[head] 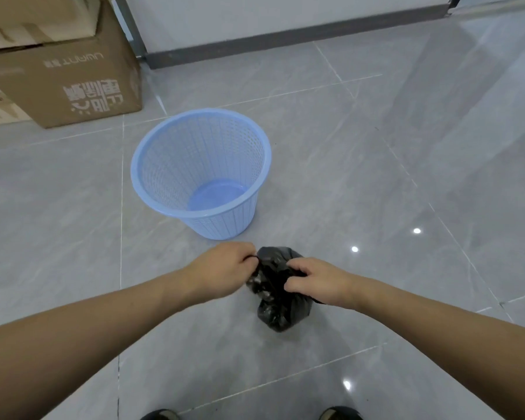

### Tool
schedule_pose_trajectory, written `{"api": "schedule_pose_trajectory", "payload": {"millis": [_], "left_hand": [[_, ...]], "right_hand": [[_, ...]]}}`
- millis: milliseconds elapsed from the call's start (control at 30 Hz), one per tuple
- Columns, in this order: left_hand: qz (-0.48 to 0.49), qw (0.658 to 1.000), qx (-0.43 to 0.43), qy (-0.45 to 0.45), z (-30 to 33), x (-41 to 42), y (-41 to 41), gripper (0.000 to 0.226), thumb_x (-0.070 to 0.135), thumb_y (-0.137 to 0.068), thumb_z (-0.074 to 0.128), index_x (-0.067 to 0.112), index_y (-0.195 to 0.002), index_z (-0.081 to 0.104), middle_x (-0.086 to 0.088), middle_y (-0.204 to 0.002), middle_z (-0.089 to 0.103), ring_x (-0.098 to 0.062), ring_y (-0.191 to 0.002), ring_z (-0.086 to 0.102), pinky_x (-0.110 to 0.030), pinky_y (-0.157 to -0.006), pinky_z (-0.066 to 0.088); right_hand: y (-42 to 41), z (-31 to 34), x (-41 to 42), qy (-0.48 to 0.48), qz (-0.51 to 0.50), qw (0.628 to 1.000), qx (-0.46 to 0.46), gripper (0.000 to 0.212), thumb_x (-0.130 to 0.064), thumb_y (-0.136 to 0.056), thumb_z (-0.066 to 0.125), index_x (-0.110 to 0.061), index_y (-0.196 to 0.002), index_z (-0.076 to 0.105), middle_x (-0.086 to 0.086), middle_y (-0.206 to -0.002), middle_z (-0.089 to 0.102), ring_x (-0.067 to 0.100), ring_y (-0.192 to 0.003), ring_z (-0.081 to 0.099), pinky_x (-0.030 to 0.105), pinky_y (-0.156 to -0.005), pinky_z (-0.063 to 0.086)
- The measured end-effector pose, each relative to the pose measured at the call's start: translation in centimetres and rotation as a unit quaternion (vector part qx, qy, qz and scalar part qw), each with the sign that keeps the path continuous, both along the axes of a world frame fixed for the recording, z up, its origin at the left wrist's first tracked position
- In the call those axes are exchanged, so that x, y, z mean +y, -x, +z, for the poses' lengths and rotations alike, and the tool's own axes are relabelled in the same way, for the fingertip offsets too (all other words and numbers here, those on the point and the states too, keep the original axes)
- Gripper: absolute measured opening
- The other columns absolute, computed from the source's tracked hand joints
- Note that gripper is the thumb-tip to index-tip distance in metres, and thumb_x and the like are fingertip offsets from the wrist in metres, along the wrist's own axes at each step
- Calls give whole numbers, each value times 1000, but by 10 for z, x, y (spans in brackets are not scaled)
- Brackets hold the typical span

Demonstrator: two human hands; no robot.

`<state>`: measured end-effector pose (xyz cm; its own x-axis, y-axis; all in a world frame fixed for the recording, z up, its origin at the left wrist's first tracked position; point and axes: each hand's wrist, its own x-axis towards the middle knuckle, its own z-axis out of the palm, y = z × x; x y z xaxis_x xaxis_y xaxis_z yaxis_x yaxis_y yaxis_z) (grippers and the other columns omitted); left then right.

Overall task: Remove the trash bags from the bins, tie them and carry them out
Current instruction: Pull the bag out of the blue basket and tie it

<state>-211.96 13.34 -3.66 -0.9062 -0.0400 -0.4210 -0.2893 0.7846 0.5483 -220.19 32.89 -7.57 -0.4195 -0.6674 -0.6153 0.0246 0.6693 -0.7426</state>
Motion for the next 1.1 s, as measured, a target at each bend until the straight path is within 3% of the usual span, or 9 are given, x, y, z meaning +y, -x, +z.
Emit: {"api": "schedule_pose_trajectory", "payload": {"millis": [167,367,500,633,733,833,933,1000,1100], "left_hand": [[201,970,-17,-133,-12,-11,8,23,24,-95,49,14,-81,63,-4,-87,71,-16,-78,62,-30,-69,48],[331,879,-33,-343,-18,0,11,19,19,-103,40,12,-89,51,-12,-98,73,-23,-90,72,-36,-84,52],[357,851,-84,-377,-20,5,7,19,20,-104,35,10,-97,49,-11,-86,76,-23,-77,74,-25,-61,55],[347,855,-125,-366,-26,7,5,24,25,-105,33,11,-103,53,-6,-83,77,-19,-75,72,-31,-73,53],[341,854,-140,-368,-29,7,4,25,24,-105,33,11,-106,54,-7,-82,76,-18,-70,69,-30,-69,50],[339,852,-161,-365,-30,6,3,26,23,-104,32,12,-105,56,-9,-84,77,-20,-72,70,-34,-76,48],[339,853,-166,-360,-29,4,4,24,22,-103,33,13,-102,56,-8,-81,76,-20,-70,69,-35,-76,47],[333,870,-143,-335,-28,5,4,15,24,-100,42,13,-107,50,-8,-82,76,-19,-67,66,-35,-73,45],[272,933,-41,-233,-27,12,-4,42,35,-82,64,26,-112,36,2,-101,61,-14,-77,59,-27,-68,45]], "right_hand": [[1,0,-1,-18,92,988,120,17,-34,-77,64,-18,-78,59,-8,-82,54,8,-72,57,21,-66,43],[-1,5,-10,60,122,970,203,4,-24,-83,58,-22,-83,54,-11,-84,50,4,-74,53,13,-66,40],[-2,3,-9,74,87,958,263,8,-21,-87,56,-18,-94,55,-6,-86,58,11,-78,56,21,-66,41],[-5,5,-11,105,77,934,333,18,-7,-87,51,-9,-102,60,-5,-97,50,11,-87,52,19,-78,39],[-8,7,-11,118,66,917,374,26,-6,-87,51,-9,-111,60,0,-104,51,16,-91,55,25,-82,45],[-9,11,-9,116,100,891,428,40,-11,-87,51,-19,-127,54,2,-103,58,21,-88,58,35,-73,49],[-7,12,-6,126,142,862,470,31,-12,-88,55,-17,-118,63,4,-92,56,23,-78,57,37,-62,50],[-6,11,-5,117,110,884,439,21,-16,-91,53,-16,-109,64,0,-97,55,19,-86,56,36,-70,51],[-2,6,-8,89,6,927,363,12,-21,-90,53,-18,-97,62,-5,-96,51,12,-89,53,31,-78,46]]}}
